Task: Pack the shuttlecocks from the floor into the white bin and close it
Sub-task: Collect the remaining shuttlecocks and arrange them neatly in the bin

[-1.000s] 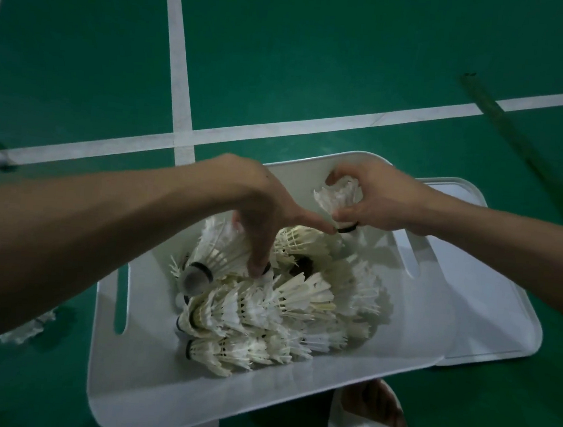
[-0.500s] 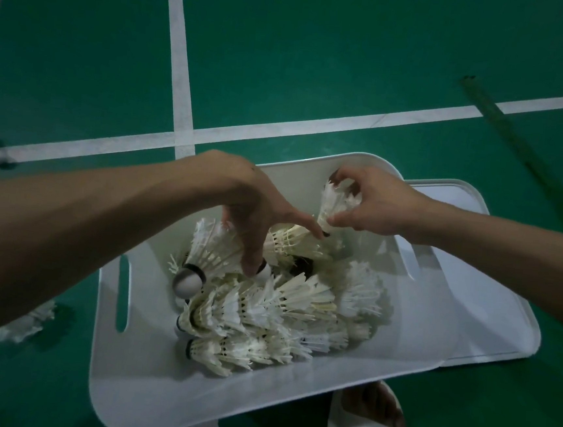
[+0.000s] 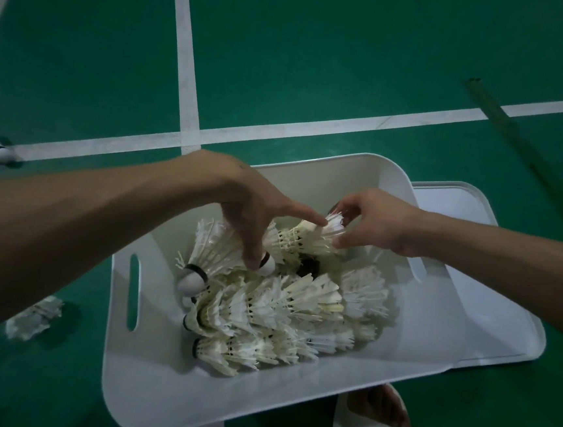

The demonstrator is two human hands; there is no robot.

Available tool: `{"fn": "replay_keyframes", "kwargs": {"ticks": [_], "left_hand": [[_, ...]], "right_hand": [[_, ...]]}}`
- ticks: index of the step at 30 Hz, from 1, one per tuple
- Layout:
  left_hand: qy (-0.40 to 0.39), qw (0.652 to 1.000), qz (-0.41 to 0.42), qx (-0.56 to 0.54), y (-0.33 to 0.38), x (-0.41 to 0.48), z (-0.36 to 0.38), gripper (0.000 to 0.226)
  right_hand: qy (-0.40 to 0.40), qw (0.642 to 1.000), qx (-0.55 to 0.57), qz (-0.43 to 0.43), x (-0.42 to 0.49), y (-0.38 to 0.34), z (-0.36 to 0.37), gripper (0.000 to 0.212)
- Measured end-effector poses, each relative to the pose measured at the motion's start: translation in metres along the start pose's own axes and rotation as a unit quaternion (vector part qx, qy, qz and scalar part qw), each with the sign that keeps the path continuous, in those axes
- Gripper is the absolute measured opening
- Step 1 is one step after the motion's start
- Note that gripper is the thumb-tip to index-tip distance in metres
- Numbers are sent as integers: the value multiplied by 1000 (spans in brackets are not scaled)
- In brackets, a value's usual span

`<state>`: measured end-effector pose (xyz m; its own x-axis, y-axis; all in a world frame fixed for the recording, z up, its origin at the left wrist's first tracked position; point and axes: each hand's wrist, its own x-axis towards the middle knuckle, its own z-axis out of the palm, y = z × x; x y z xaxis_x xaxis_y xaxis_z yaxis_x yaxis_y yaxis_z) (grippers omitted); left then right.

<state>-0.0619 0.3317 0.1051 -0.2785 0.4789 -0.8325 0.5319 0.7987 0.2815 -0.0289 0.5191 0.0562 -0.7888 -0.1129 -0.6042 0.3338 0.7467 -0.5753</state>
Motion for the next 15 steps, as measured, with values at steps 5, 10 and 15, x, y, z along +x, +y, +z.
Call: {"fn": "replay_keyframes", "kwargs": {"ticks": [5, 10, 15], "left_hand": [[23, 1000, 15, 9, -14, 4, 7, 111], [97, 994, 40, -15, -23, -2, 4, 97], [162, 983, 58, -71, -25, -4, 10, 79]], "right_hand": [[15, 999, -24, -14, 10, -1, 5, 56], [10, 996, -89, -7, 9, 2, 2, 67], [35, 986, -166, 2, 2, 1, -6, 85]]}}
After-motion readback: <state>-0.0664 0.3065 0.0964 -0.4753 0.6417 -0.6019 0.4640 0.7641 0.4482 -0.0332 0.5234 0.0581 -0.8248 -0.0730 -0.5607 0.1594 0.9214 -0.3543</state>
